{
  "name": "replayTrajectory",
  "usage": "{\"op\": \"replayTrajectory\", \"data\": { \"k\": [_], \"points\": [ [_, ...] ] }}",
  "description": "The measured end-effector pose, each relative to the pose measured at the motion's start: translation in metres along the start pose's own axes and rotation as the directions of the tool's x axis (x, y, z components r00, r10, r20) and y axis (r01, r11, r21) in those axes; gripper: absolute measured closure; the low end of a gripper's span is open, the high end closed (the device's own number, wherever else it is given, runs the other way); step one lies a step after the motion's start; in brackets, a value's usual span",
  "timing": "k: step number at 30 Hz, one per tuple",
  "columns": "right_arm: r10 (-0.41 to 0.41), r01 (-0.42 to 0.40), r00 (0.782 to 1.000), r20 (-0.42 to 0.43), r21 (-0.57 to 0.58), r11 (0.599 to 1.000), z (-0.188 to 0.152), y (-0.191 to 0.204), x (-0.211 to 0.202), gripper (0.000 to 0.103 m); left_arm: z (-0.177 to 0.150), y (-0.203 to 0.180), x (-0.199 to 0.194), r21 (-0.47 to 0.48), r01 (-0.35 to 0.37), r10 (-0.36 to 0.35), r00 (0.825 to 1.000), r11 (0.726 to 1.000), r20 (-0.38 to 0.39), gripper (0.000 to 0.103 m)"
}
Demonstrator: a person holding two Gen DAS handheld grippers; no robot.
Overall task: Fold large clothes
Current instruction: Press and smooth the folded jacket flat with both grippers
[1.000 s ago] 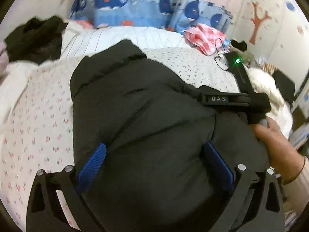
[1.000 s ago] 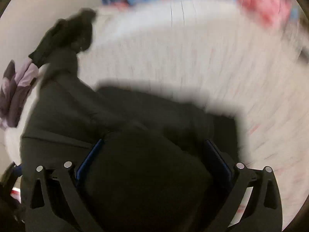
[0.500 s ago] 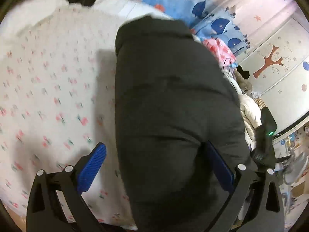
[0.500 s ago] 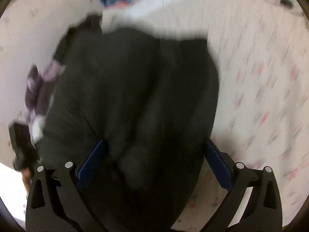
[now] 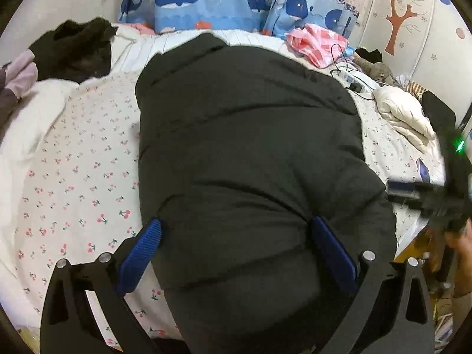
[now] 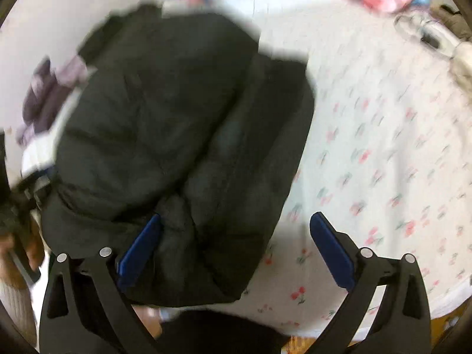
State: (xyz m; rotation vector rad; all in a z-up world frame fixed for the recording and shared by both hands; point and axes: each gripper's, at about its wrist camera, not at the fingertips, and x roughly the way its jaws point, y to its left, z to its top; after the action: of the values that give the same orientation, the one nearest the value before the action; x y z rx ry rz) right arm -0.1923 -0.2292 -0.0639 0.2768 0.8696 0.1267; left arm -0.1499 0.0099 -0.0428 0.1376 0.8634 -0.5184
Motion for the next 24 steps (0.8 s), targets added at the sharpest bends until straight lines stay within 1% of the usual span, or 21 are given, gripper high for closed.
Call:
{"op": "replayTrajectory", "data": {
  "k": [1, 3, 5, 6, 7, 8, 10, 11, 12, 13, 14, 15, 17, 19, 22, 23, 24],
  "points": [
    [0.012, -0.011, 0.998, 0.061, -0.009, 1.0, 0.015, 0.008, -0.012, 0.007, 0.0, -0.002, -0.001, 0.021, -0.009, 0.009, 1.0, 1.0, 0.001, 0.006],
    [0.037, -0.033, 0.989, 0.144, -0.029, 0.999, 0.045, 0.025, -0.024, 0.007, -0.002, -0.005, -0.004, 0.058, -0.034, 0.033, 0.999, 0.998, 0.01, 0.006],
    [0.058, -0.05, 0.983, 0.174, -0.047, 0.998, 0.074, 0.043, -0.024, 0.007, -0.003, -0.007, -0.004, 0.064, -0.04, 0.039, 0.999, 0.997, 0.015, 0.006],
    [0.075, -0.066, 0.98, 0.185, -0.056, 0.996, 0.09, 0.051, -0.018, 0.007, -0.002, -0.006, -0.004, 0.065, -0.046, 0.044, 0.999, 0.997, 0.02, 0.006],
    [0.067, -0.057, 0.98, 0.187, -0.059, 0.997, 0.103, 0.056, -0.008, 0.007, -0.003, -0.006, -0.004, 0.069, -0.052, 0.051, 0.998, 0.996, 0.025, 0.006],
    [0.043, -0.034, 0.983, 0.177, -0.053, 0.998, 0.118, 0.06, 0.01, 0.007, -0.003, -0.007, -0.003, 0.074, -0.057, 0.056, 0.998, 0.996, 0.028, 0.006],
    [-0.006, 0.008, 0.992, 0.129, -0.015, 1.0, 0.129, 0.055, 0.041, 0.007, -0.005, -0.01, -0.004, 0.088, -0.071, 0.068, 0.997, 0.994, 0.037, 0.006],
    [-0.046, 0.044, 0.996, 0.076, 0.016, 0.999, 0.134, 0.05, 0.073, 0.007, -0.006, -0.01, -0.005, 0.097, -0.077, 0.073, 0.996, 0.992, 0.041, 0.006],
    [-0.049, 0.048, 0.998, 0.035, 0.036, 0.998, 0.129, 0.045, 0.099, 0.007, -0.006, -0.01, -0.004, 0.1, -0.078, 0.074, 0.996, 0.992, 0.042, 0.006],
    [-0.007, 0.009, 1.0, -0.018, 0.084, 0.996, 0.125, 0.033, 0.128, 0.007, -0.006, -0.01, -0.005, 0.1, -0.075, 0.07, 0.996, 0.992, 0.049, 0.006],
    [0.041, -0.035, 0.998, -0.042, 0.141, 0.989, 0.122, 0.021, 0.142, 0.007, -0.006, -0.008, -0.007, 0.095, -0.068, 0.062, 0.996, 0.993, 0.062, 0.006],
    [0.069, -0.06, 0.997, -0.041, 0.197, 0.979, 0.117, 0.011, 0.149, 0.006, -0.005, -0.007, -0.007, 0.095, -0.067, 0.061, 0.996, 0.993, 0.064, 0.006],
    [0.059, -0.048, 0.997, -0.051, 0.194, 0.98, 0.115, 0.006, 0.147, 0.007, -0.003, -0.01, -0.005, 0.121, -0.082, 0.076, 0.996, 0.989, 0.049, 0.006],
    [0.049, -0.037, 0.997, -0.063, 0.184, 0.982, 0.117, 0.006, 0.134, 0.007, -0.004, -0.014, -0.004, 0.158, -0.106, 0.1, 0.994, 0.982, 0.05, 0.006],
    [0.078, -0.08, 0.997, 0.015, 0.162, 0.984, 0.11, 0.008, 0.09, 0.007, -0.005, -0.016, -0.006, 0.175, -0.129, 0.121, 0.991, 0.976, 0.057, 0.006],
    [0.107, -0.114, 0.992, 0.06, 0.135, 0.984, 0.102, 0.011, 0.067, 0.007, -0.006, -0.016, -0.007, 0.175, -0.132, 0.123, 0.991, 0.976, 0.059, 0.006],
    [0.122, -0.132, 0.988, 0.09, 0.114, 0.985, 0.093, 0.014, 0.054, 0.007, -0.006, -0.016, -0.008, 0.174, -0.132, 0.123, 0.991, 0.976, 0.059, 0.006]
  ]
}}
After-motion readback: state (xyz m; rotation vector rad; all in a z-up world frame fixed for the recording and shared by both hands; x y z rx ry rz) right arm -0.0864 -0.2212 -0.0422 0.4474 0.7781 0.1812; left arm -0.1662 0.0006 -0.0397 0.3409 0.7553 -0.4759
